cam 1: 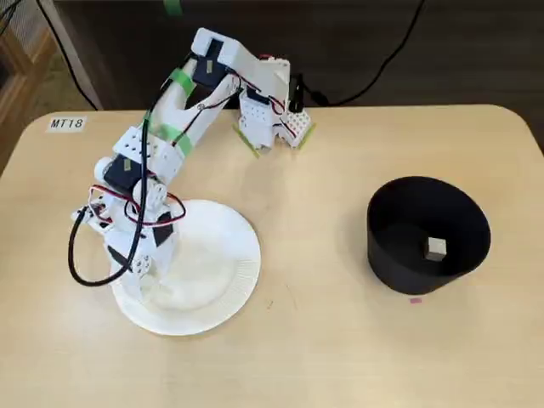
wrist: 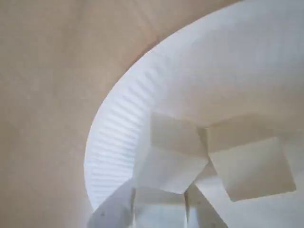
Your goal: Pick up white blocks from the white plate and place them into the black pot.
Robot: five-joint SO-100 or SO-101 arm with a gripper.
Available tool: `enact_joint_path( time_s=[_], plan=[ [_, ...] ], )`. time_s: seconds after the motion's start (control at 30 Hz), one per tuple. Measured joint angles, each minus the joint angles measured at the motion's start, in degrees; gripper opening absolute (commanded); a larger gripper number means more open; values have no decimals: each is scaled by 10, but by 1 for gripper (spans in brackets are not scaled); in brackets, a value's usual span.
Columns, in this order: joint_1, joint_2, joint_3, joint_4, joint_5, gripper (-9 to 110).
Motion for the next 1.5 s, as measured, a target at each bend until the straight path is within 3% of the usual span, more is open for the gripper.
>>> enact_joint_path(
  time_s=[0.43,0.7,1.03,1.23,1.5],
  plan=[
    [-38,4,-52,7,-2,-2],
    [-139,246,-18,47,-24,-2],
    [-376,611,291,116,-24,-2],
    [-571,770,543,-71,26,-2],
    [-649,747,662,-263,8,-2]
  ],
)
